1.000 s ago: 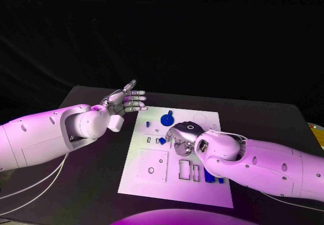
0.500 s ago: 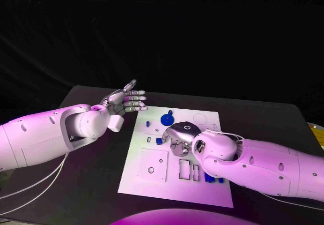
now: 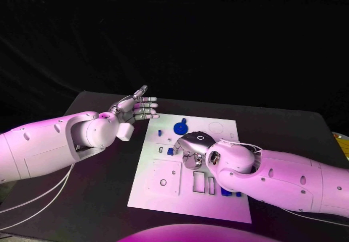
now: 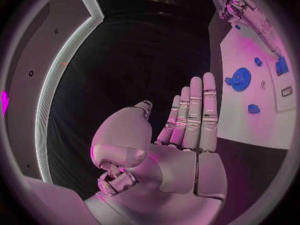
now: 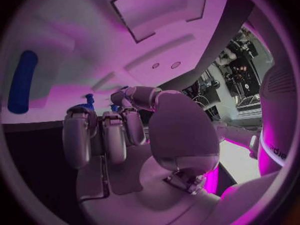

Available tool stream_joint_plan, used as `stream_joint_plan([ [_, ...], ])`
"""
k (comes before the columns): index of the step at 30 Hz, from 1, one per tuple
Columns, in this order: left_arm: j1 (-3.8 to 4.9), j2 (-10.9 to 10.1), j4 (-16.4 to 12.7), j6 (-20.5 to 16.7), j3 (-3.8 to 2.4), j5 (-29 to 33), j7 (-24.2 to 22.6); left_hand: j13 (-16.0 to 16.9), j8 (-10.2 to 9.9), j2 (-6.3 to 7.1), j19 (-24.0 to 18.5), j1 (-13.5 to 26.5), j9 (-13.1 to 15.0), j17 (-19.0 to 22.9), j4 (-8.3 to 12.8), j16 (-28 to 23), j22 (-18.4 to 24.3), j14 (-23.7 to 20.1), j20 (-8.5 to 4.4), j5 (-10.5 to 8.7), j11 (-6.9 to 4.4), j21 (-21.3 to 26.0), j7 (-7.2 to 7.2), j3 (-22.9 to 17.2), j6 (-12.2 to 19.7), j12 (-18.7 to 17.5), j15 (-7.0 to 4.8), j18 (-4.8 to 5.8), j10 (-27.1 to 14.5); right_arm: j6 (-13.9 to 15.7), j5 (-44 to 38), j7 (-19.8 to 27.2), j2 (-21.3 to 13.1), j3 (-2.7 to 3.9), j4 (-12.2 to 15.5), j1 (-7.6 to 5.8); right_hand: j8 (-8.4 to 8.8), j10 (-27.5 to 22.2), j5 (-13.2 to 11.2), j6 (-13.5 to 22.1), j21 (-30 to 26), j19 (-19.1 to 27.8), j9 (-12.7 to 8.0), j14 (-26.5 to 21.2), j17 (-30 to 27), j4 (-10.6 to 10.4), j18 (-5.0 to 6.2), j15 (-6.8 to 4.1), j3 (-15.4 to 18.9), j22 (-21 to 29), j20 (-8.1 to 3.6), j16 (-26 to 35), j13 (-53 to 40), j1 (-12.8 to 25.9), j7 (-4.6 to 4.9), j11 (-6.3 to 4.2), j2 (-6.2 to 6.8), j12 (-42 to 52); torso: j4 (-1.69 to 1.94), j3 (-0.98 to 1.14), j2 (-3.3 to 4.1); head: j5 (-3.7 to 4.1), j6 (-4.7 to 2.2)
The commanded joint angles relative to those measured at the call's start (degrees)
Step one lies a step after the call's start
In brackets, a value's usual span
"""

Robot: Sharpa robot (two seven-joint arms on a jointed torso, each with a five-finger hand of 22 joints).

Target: Assemble the parts on the task board

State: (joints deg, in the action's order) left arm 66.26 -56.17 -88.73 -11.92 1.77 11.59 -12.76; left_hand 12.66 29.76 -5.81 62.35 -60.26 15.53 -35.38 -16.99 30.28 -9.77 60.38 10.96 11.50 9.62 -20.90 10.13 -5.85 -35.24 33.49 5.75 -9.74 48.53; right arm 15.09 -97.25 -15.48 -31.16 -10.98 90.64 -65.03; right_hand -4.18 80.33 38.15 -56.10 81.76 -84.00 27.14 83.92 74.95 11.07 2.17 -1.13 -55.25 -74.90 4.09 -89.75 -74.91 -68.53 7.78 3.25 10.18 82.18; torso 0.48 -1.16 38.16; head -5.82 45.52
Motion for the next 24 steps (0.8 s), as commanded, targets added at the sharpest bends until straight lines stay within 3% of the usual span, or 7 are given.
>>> stream_joint_plan([
  [1, 0.06, 0.09, -0.06, 0.96, -0.05, -0.21, -0.27, -0.05, 0.32, -0.18, 0.42, -0.54, -0.05, -0.08, 0.12, 0.39, 0.05, -0.42, 0.12, 0.22, 0.19, 0.32, 3.89, 0.29, 0.20, 0.20, 0.06, -0.67, -0.38, -1.06, -0.03, 0.53, 0.09, 0.00, 0.34, 0.02, -0.47, -0.10, 0.17, -0.70, 0.33, -0.97, -0.12, 6.08, 15.05, 0.44, 0.16, -0.54, -0.11, -12.10, -0.22, -0.25, -4.81, 0.80, -0.18, -0.35, -0.07, -0.08, -0.04, 0.07, 0.04, -0.11, 0.02],
  [12, 0.06, 0.09, -0.02, 0.98, -0.05, -0.21, -0.25, -0.05, 0.32, -0.18, 0.42, -0.54, -0.05, -0.08, 0.12, 0.39, 0.05, -0.42, 0.12, 0.22, 0.19, 0.32, 3.89, 0.29, 0.20, 0.20, 0.06, -0.67, -0.38, -1.05, 0.10, 0.74, 0.53, 0.00, 0.73, 0.04, -0.63, -0.33, 0.12, -1.04, 0.35, -0.93, -0.20, 6.08, 15.05, 0.56, 0.17, -0.61, -0.14, -12.09, -0.27, -0.25, -4.60, 0.99, -0.26, -0.43, -0.28, -0.25, -0.08, 0.06, 0.04, -0.11, 0.09],
  [24, 0.06, 0.17, -0.01, 0.98, -0.05, -0.21, -0.21, -0.05, 0.32, -0.18, 0.42, -0.54, -0.05, -0.08, 0.12, 0.39, 0.05, -0.42, 0.12, 0.22, 0.19, 0.32, 3.89, 0.29, 0.20, 0.20, 0.06, -0.67, -0.38, -1.07, -0.11, 0.97, 2.83, 0.00, -1.39, 0.03, -0.07, -0.89, -0.63, -0.10, 0.37, -0.84, -0.89, 6.08, 15.05, 0.90, 0.18, -0.61, -0.06, -12.05, -0.29, -0.25, -4.13, 1.36, -0.16, -0.39, -0.75, -0.63, 0.06, 0.03, 0.04, 0.03, -0.01],
])
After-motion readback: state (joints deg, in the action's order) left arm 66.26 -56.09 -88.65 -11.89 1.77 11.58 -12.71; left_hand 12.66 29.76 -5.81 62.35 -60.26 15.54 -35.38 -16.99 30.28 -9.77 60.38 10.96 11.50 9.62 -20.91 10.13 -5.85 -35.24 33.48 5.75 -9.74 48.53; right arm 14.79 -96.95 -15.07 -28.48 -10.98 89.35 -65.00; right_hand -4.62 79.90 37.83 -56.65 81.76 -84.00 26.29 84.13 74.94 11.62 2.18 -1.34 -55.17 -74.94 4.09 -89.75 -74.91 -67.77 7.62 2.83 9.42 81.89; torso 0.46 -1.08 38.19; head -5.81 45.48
